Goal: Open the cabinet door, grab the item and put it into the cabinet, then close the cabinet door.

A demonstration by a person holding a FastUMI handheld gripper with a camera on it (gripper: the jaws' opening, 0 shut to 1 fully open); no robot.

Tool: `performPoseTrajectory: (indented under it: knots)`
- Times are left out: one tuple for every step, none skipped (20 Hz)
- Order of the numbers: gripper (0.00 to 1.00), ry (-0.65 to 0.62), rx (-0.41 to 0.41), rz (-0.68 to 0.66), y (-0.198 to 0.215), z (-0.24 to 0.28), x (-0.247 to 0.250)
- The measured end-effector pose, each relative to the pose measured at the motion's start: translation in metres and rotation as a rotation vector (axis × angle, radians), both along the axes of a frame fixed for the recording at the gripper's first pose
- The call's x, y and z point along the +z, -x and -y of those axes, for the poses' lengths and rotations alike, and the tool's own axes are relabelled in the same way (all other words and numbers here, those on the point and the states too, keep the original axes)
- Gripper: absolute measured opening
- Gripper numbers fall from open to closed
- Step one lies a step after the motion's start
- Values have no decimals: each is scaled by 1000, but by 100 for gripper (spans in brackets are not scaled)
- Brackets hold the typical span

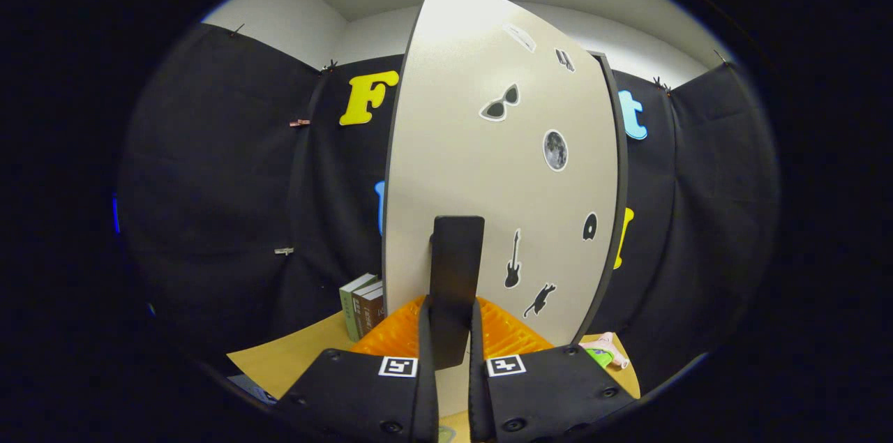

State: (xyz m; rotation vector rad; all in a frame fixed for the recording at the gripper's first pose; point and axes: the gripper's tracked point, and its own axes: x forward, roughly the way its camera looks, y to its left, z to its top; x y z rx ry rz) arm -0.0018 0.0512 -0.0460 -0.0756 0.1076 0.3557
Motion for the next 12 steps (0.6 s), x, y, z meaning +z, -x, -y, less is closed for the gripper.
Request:
performPoseTrajectory:
  knots:
    - [21, -11, 21, -8, 8, 12, 2]
    - [21, -22, 38, -17, 16, 25, 5]
    - [21, -31, 52, -25, 21, 38, 7]
    - [21, -30, 65, -26, 29, 52, 10]
    - [21, -27, 71, -26, 30, 55, 10]
    - [21, -26, 73, -26, 31, 63, 10]
    - [21, -25, 69, -26, 34, 75, 11]
    - [21, -22, 66, -22, 36, 84, 13]
    - [20, -14, 63, -19, 39, 95, 14]
    - [20, -9, 56, -20, 40, 106, 15]
    - [20, -8, 47, -22, 40, 115, 15]
    - [20, -8, 38, -23, 40, 124, 16]
